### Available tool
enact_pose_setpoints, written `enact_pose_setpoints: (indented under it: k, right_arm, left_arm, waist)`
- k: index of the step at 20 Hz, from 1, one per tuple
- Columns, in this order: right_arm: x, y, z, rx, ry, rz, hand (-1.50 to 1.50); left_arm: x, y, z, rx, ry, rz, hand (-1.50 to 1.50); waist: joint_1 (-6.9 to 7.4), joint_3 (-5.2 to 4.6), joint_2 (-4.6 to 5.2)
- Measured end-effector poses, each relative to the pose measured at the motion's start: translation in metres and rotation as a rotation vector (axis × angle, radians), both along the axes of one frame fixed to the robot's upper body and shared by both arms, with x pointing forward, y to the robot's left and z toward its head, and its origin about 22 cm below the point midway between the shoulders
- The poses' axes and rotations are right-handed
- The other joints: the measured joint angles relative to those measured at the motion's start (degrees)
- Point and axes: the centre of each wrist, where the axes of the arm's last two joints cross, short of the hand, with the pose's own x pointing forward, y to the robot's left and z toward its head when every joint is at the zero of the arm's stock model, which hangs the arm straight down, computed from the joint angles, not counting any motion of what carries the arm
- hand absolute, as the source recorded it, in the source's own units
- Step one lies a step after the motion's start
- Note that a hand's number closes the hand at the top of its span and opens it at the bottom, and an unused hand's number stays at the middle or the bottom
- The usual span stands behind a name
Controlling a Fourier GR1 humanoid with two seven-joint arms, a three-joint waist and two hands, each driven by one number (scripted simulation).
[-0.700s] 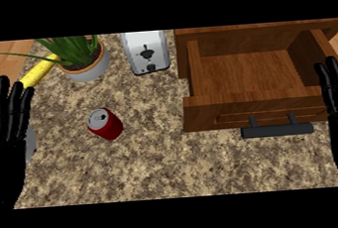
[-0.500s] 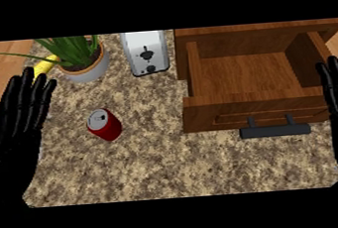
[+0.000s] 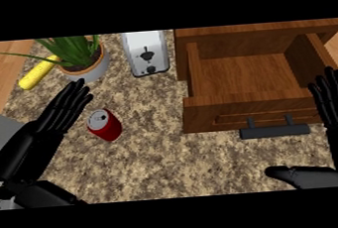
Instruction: Pick up the can, place it into the drawer and close the drawer
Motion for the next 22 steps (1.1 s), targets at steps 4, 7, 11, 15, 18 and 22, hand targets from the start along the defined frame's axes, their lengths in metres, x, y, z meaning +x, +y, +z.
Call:
enact_pose_setpoints:
  k: [4,7,11,15,18,22]
  right_arm:
    - [-0.004,-0.008,-0.004,-0.003,0.035,-0.021,-1.5]
    - [-0.015,-0.015,-0.009,0.0,0.048,-0.026,-1.5]
    - [-0.02,-0.022,-0.019,-0.004,0.056,-0.027,-1.5]
    - [-0.025,-0.024,-0.022,0.007,0.058,-0.035,-1.5]
    - [-0.025,-0.03,-0.025,0.002,0.06,-0.031,-1.5]
    - [-0.029,-0.038,-0.026,-0.006,0.059,-0.03,-1.5]
  left_arm:
    - [-0.001,0.01,0.009,0.015,0.037,-0.02,-1.5]
    - [0.0,0.014,0.007,0.009,0.058,-0.019,-1.5]
    - [0.006,0.015,0.007,-0.003,0.087,-0.002,-1.5]
    - [0.008,0.026,0.001,-0.002,0.113,0.026,-1.5]
    - [0.015,0.027,-0.002,-0.002,0.121,0.037,-1.5]
    - [0.027,0.027,-0.013,0.003,0.126,0.045,-1.5]
  waist:
    - [0.3,-0.03,-0.1]
    - [0.32,-0.02,-0.13]
    - [0.32,-0.02,-0.14]
    - [0.35,-0.02,-0.14]
    - [0.36,-0.03,-0.13]
    - [0.3,-0.03,-0.12]
